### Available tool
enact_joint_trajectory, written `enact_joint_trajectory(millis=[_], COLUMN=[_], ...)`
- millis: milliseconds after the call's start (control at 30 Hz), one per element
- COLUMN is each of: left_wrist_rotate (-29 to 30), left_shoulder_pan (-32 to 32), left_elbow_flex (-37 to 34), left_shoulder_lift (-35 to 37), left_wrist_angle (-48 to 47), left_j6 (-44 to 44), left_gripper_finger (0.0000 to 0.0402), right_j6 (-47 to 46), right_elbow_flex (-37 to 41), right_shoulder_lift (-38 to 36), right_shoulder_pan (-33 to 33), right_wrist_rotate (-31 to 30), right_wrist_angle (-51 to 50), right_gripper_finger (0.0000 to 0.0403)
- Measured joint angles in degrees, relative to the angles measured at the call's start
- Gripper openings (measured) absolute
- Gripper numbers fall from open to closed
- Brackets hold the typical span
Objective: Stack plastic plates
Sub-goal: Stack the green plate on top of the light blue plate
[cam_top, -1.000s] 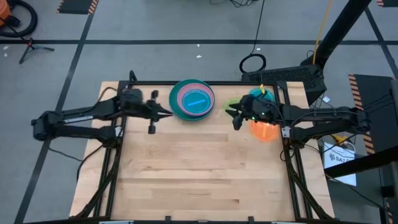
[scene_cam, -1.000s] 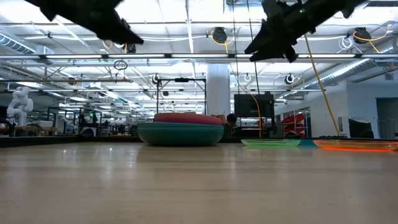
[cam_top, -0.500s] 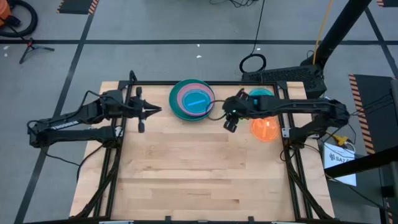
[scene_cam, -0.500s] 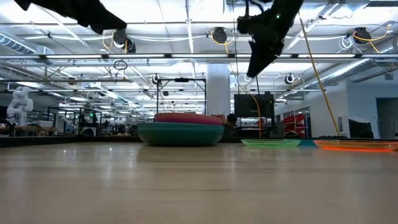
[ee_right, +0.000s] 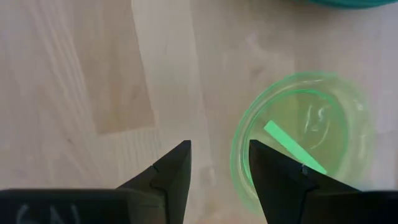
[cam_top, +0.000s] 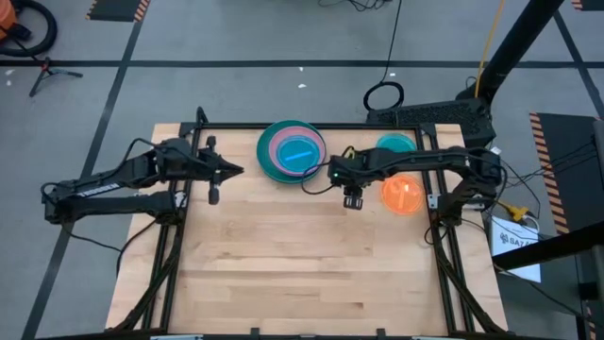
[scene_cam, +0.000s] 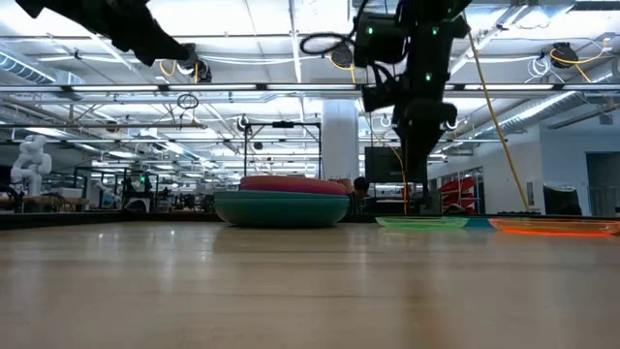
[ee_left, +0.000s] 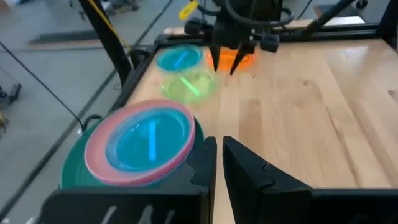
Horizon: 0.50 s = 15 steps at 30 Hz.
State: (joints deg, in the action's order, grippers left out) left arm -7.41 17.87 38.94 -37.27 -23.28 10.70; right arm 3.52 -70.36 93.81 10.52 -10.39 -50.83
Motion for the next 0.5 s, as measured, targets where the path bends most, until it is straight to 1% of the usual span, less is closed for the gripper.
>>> enact_joint_trajectory(millis=[100, 300, 500], left_wrist_rotate=[0.0, 0.1, 0.1], left_shoulder_pan=[0.0, 0.0, 0.0], left_elbow_flex=[0.0, 0.0, 0.0], left_shoulder_lift=[0.9, 2.6, 2.5], left_wrist_angle=[0.4, 0.2, 0.4], left_j6=[-1.5, -2.0, -1.7], left_gripper_finger=[0.0035, 0.0035, 0.0035], right_j6=[1.4, 0.2, 0.5], right_elbow_flex=[2.8, 10.9, 13.2], right_shoulder_lift=[0.9, 0.5, 0.5], right_shoulder_pan=[1.1, 4.3, 5.8], right_wrist_rotate=[0.1, -0.1, -0.1], right_wrist_angle=[1.6, 6.5, 10.2], right_gripper_finger=[0.0155, 0.0155, 0.0155])
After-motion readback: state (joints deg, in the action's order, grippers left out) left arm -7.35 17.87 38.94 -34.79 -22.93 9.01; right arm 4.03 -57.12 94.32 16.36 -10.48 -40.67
